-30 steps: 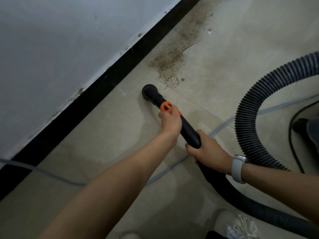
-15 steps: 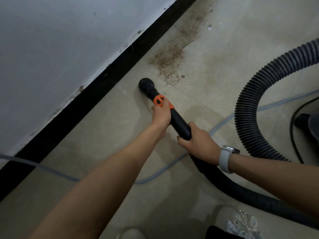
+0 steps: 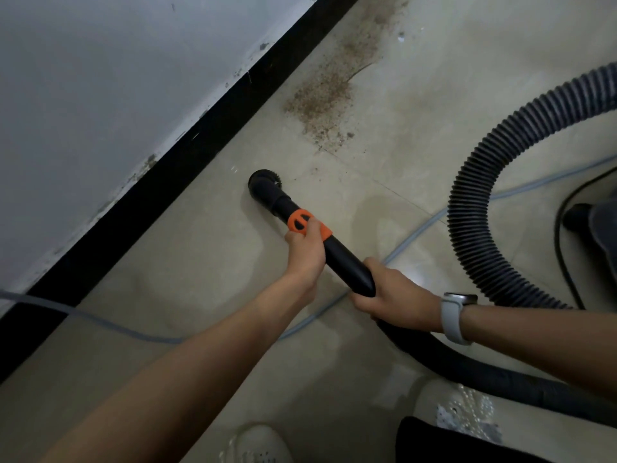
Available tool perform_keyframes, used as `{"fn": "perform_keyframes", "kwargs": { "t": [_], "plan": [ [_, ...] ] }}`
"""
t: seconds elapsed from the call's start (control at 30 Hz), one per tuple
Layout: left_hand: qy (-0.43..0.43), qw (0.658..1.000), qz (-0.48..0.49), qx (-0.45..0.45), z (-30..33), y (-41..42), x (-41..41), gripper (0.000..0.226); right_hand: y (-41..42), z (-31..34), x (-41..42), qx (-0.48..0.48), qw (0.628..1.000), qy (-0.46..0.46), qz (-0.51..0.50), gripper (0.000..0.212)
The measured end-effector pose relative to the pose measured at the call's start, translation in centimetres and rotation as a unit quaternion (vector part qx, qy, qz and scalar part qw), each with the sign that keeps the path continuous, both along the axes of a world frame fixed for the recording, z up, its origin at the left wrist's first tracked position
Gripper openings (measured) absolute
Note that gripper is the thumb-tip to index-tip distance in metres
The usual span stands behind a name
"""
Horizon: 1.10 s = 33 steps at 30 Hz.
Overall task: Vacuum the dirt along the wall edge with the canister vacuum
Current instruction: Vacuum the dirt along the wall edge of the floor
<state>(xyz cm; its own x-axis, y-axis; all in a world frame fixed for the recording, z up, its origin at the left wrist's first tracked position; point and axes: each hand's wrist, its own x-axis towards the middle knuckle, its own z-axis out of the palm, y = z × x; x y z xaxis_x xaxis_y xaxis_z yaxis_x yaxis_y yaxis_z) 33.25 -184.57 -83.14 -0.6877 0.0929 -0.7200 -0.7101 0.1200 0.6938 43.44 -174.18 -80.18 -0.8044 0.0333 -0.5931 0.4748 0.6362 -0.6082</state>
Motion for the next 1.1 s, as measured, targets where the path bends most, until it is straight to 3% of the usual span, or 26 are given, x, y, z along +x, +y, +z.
{"fn": "perform_keyframes", "kwargs": {
  "t": [0.2, 0.53, 0.67, 0.83, 0.93, 1.1],
  "plan": [
    [-0.013, 0.996, -0.086, 0.024, 0.6, -1.8, -1.3, 0.018, -1.1, -1.0, -1.5, 0.009, 0.999, 0.046, -0.012, 0.035],
    [-0.001, 0.989, -0.149, 0.019, 0.9, -4.2, -2.6, 0.043, -4.2, -2.9, -6.1, 0.071, 0.992, 0.084, -0.068, 0.028],
    [0.050, 0.985, -0.162, -0.010, 0.9, -2.9, -2.9, 0.018, -3.9, -3.1, -6.6, 0.097, 0.987, 0.084, -0.099, 0.030],
    [0.072, 0.977, -0.198, -0.017, -0.1, -1.6, -1.0, 0.013, -2.0, -3.3, -3.9, 0.122, 0.986, 0.064, -0.096, 0.031],
    [0.066, 0.970, -0.231, -0.036, -0.5, -0.6, 0.2, 0.036, -0.5, -3.3, -2.2, 0.122, 0.985, 0.059, -0.102, 0.030],
    [0.135, 0.931, -0.326, -0.099, -0.8, 0.4, -0.2, 0.043, 2.2, -3.2, -1.6, 0.131, 0.977, 0.059, -0.158, 0.029]
  ]
}}
